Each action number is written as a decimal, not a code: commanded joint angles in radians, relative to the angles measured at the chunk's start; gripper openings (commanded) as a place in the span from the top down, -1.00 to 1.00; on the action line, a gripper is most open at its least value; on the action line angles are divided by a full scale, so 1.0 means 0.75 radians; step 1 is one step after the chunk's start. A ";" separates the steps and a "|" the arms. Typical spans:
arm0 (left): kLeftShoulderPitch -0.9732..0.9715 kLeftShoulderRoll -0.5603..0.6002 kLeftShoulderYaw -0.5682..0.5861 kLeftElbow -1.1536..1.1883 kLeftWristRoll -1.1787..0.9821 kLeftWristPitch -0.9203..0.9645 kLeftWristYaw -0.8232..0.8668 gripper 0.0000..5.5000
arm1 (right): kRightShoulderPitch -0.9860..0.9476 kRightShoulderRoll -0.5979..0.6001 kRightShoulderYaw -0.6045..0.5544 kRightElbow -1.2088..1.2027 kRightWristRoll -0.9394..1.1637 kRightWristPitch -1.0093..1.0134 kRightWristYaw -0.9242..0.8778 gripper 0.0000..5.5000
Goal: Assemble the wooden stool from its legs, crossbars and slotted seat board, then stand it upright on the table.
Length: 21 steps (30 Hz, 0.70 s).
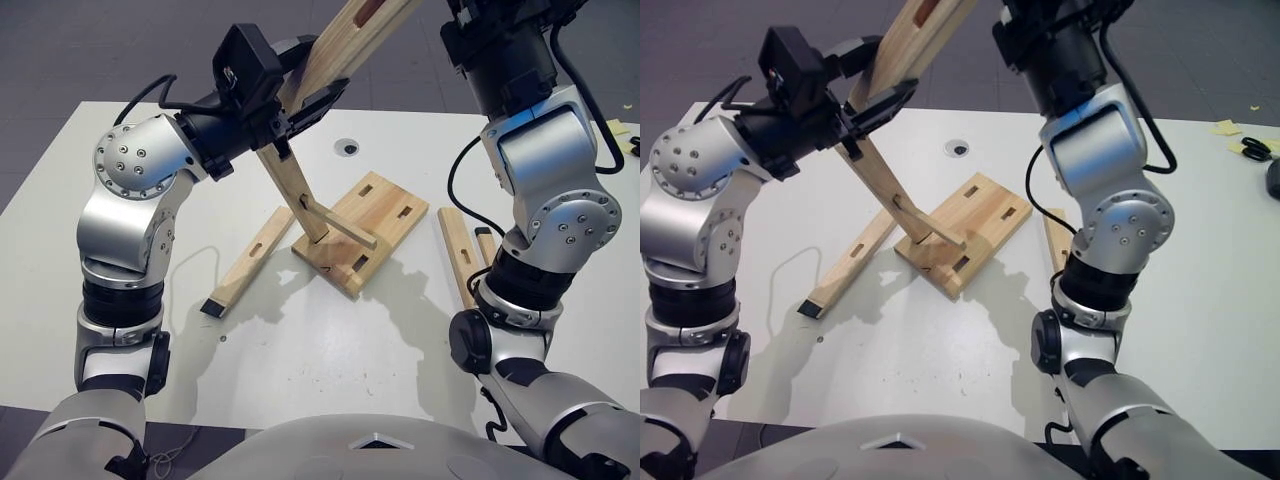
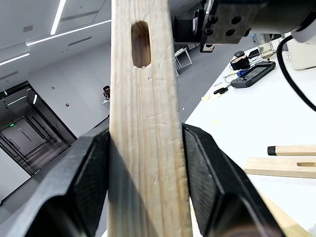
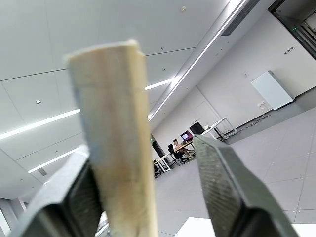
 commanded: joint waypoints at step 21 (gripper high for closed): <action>0.053 -0.021 0.028 0.051 -0.091 0.035 -0.018 -0.06 | 0.065 -0.019 0.046 0.004 -0.056 -0.031 -0.002 0.62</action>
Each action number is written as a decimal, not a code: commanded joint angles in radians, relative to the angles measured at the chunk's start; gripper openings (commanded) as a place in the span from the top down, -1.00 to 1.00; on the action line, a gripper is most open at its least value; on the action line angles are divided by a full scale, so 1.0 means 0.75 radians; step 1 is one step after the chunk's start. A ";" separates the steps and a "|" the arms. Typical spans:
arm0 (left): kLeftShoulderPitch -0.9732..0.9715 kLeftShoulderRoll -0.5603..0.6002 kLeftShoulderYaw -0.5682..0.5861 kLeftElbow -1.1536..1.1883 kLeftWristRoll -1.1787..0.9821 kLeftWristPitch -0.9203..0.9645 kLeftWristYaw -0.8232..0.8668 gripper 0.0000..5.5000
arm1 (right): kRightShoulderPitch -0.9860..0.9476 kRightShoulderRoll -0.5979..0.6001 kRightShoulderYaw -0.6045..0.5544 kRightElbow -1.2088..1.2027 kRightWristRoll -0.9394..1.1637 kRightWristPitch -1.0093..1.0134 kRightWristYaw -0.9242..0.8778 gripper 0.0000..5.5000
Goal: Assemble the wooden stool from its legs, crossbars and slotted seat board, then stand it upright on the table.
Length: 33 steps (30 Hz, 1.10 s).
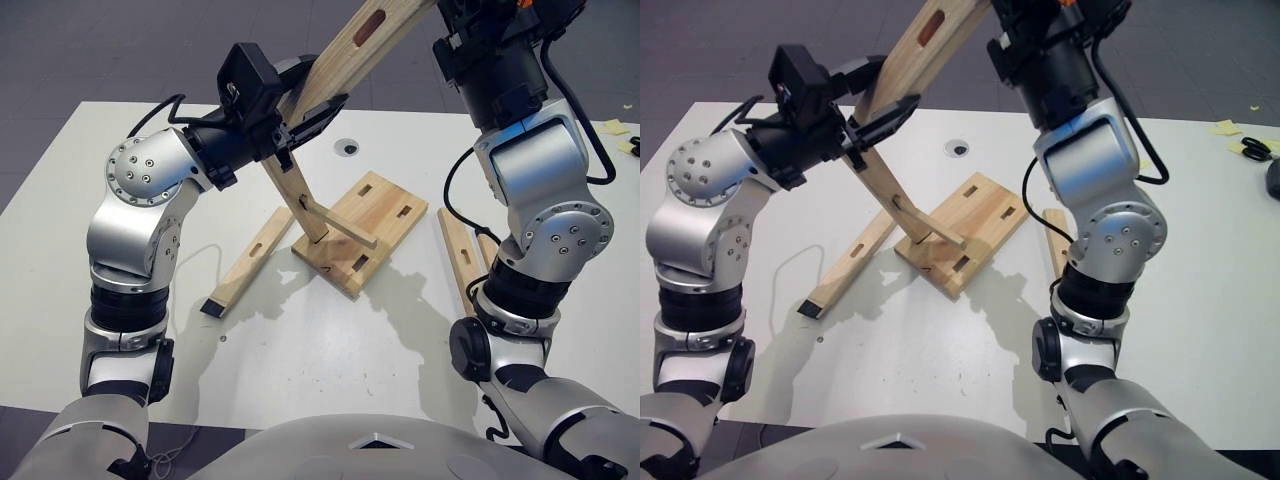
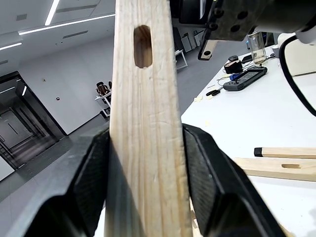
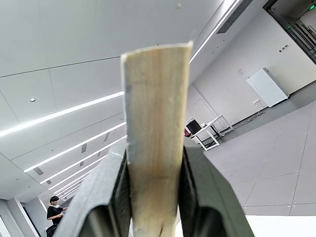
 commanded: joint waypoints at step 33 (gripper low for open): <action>0.200 0.009 -0.197 -0.006 -0.021 0.068 -0.027 -0.96 | 0.094 -0.265 -0.267 0.184 -0.520 -0.187 0.077 0.62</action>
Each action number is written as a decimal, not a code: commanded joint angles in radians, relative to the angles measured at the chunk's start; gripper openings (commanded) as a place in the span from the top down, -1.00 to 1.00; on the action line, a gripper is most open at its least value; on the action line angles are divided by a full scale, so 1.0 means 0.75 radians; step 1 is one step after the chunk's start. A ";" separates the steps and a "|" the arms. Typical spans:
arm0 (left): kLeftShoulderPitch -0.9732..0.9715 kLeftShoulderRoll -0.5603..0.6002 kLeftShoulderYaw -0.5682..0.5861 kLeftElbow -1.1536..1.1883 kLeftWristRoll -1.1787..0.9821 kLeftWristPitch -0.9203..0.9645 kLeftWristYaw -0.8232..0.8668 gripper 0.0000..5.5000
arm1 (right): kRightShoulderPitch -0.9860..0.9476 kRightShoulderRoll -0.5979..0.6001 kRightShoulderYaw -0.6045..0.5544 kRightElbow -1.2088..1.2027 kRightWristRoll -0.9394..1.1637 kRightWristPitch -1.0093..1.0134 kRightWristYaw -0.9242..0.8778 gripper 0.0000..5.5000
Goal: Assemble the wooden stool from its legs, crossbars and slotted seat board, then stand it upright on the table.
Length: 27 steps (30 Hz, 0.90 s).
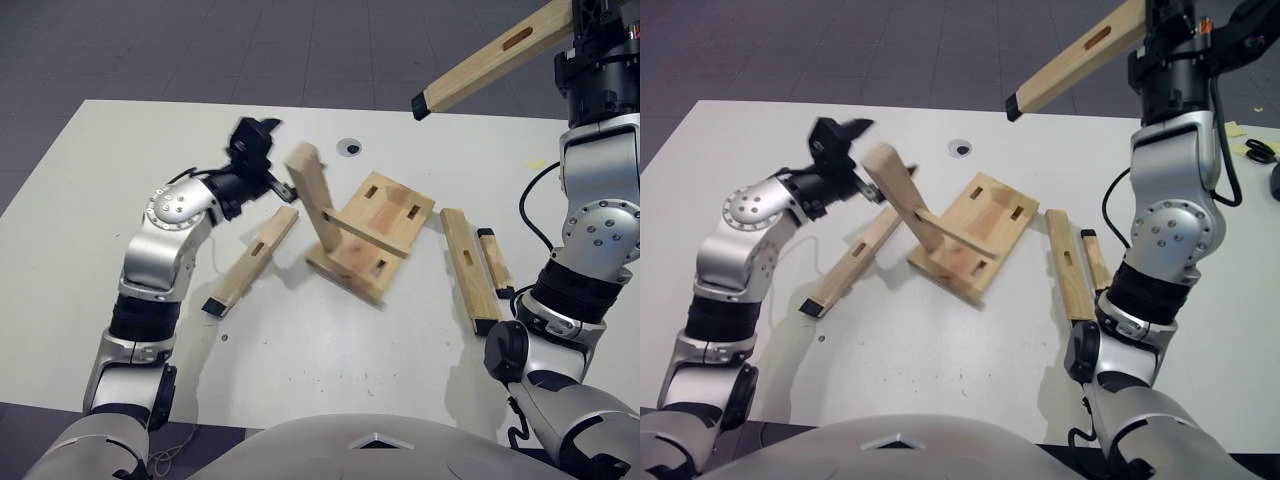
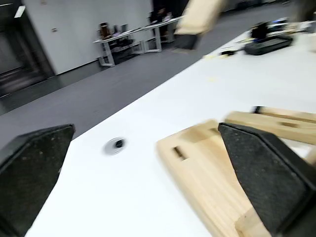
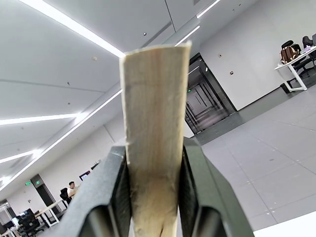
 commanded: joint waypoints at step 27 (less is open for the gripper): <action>-0.086 -0.001 -0.301 -0.443 -0.370 0.427 0.006 -0.96 | 0.011 -0.070 -0.026 0.015 -0.086 0.108 0.090 0.62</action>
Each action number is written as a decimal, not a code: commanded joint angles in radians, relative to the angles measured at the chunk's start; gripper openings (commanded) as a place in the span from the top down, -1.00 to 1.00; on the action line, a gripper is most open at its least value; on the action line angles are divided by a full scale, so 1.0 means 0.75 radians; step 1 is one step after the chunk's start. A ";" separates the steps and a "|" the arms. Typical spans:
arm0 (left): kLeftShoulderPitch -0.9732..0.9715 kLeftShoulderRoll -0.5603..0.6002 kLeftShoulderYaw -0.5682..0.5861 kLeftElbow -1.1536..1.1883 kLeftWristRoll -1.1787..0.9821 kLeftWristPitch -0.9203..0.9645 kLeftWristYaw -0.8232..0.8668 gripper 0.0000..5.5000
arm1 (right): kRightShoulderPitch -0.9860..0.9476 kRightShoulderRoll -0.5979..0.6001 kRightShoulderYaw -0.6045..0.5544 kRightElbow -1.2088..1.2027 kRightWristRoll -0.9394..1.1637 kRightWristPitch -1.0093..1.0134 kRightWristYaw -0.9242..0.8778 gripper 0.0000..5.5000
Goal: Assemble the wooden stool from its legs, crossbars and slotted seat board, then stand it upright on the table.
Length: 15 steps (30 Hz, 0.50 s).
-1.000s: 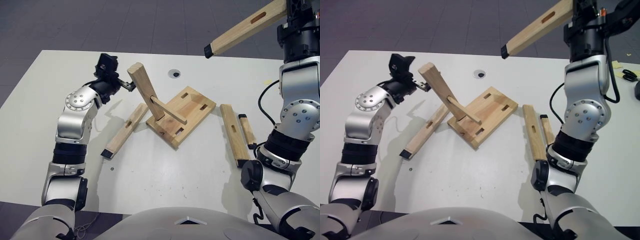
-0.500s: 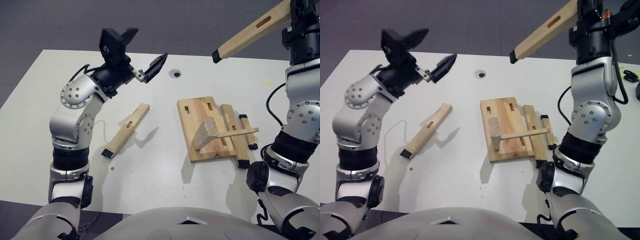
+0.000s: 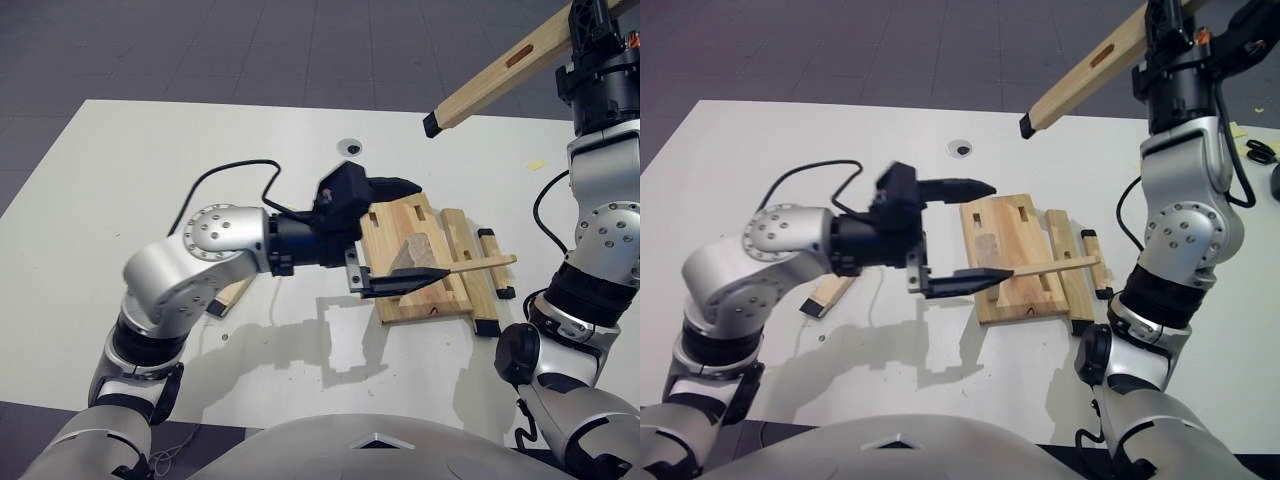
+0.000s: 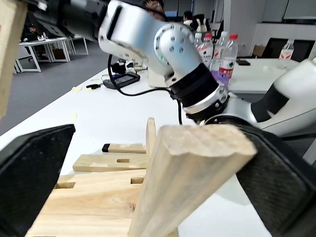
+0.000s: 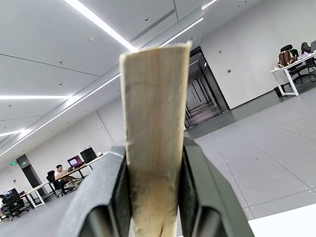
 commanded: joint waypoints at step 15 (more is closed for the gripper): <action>0.067 0.018 -0.026 0.058 0.095 -0.062 -0.149 -0.08 | 0.007 0.021 -0.003 -0.012 -0.051 0.008 0.000 0.62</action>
